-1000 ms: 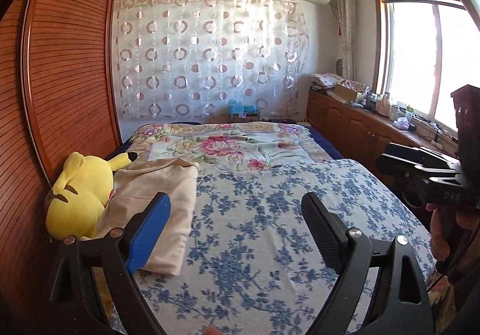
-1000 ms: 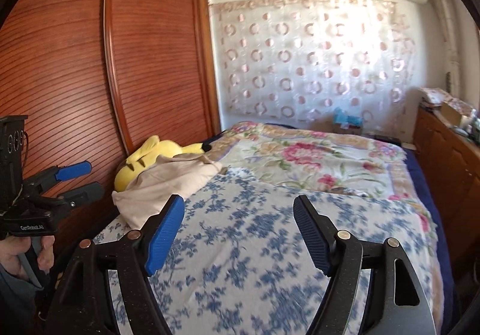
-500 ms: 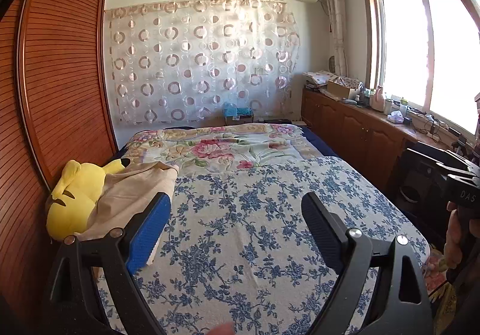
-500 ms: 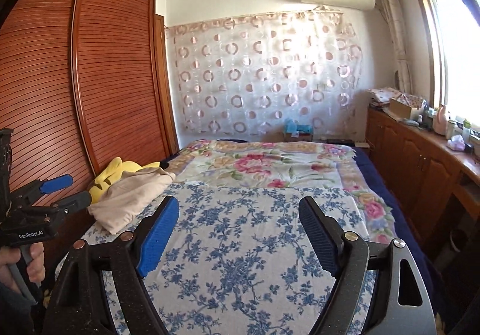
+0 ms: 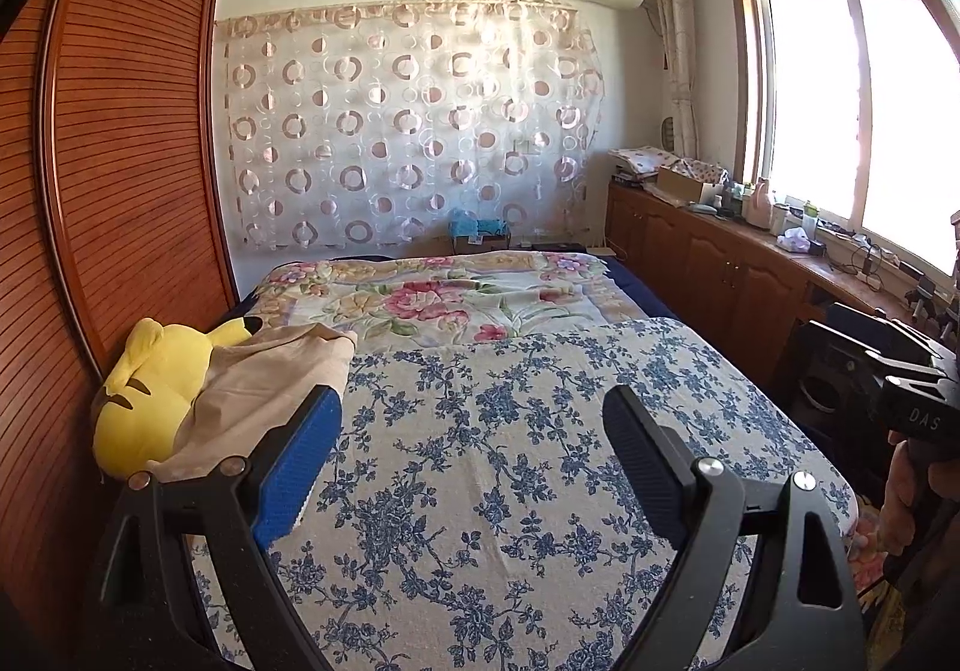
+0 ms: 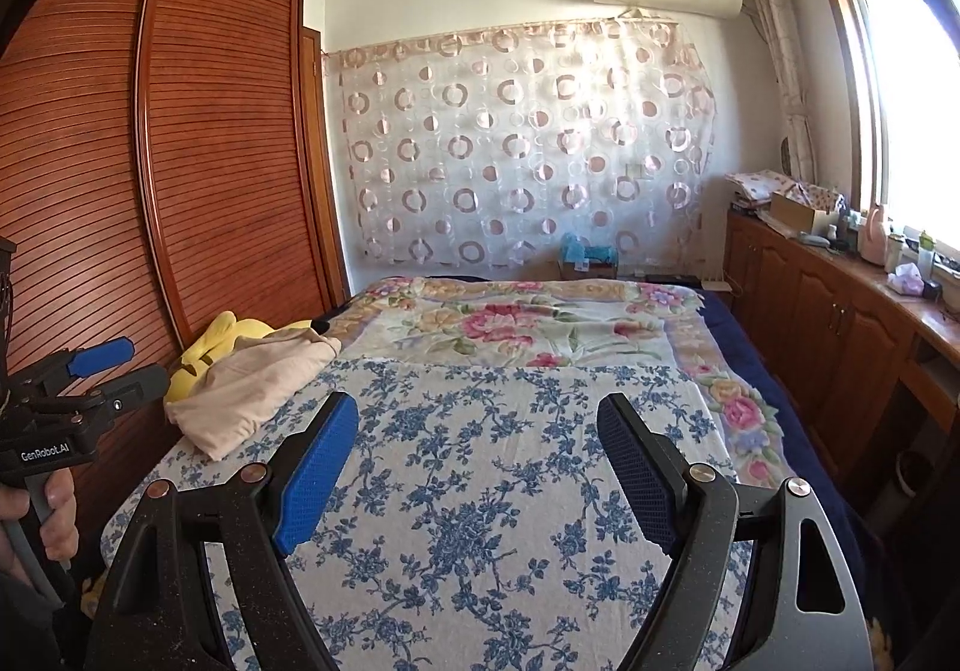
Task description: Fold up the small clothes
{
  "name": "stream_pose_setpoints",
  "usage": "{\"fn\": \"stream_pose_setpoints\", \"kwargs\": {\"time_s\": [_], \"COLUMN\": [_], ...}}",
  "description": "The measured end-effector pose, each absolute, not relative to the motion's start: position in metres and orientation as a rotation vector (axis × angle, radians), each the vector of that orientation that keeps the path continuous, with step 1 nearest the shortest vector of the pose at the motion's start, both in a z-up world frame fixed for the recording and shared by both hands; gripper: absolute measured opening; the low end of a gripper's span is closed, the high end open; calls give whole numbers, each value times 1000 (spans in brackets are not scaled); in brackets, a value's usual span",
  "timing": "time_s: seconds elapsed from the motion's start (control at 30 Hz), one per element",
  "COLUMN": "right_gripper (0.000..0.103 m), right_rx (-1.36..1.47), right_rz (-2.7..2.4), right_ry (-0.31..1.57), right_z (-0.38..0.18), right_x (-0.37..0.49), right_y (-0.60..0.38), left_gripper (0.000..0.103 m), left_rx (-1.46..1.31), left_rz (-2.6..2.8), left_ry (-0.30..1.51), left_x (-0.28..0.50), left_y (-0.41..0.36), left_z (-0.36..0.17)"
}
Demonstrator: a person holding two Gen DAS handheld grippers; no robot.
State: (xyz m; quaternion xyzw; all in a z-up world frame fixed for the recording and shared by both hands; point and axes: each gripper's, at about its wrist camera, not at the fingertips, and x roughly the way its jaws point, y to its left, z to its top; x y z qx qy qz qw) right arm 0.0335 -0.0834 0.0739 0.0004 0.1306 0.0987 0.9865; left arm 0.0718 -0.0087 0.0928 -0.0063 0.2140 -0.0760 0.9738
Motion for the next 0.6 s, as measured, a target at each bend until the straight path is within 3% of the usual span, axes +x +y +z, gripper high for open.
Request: {"fn": "stream_pose_setpoints", "kwargs": {"time_s": [0.6], "right_gripper": [84], "right_rx": [-19], "right_rz": [203], "right_ry": [249], "right_z": [66], "right_x": [35], "right_y": [-91], "left_gripper": [89], "left_rx": [-21], "left_rz": [-147], "left_ry": [424], "left_x": [68], "left_y": [-10], "left_z": [90]}}
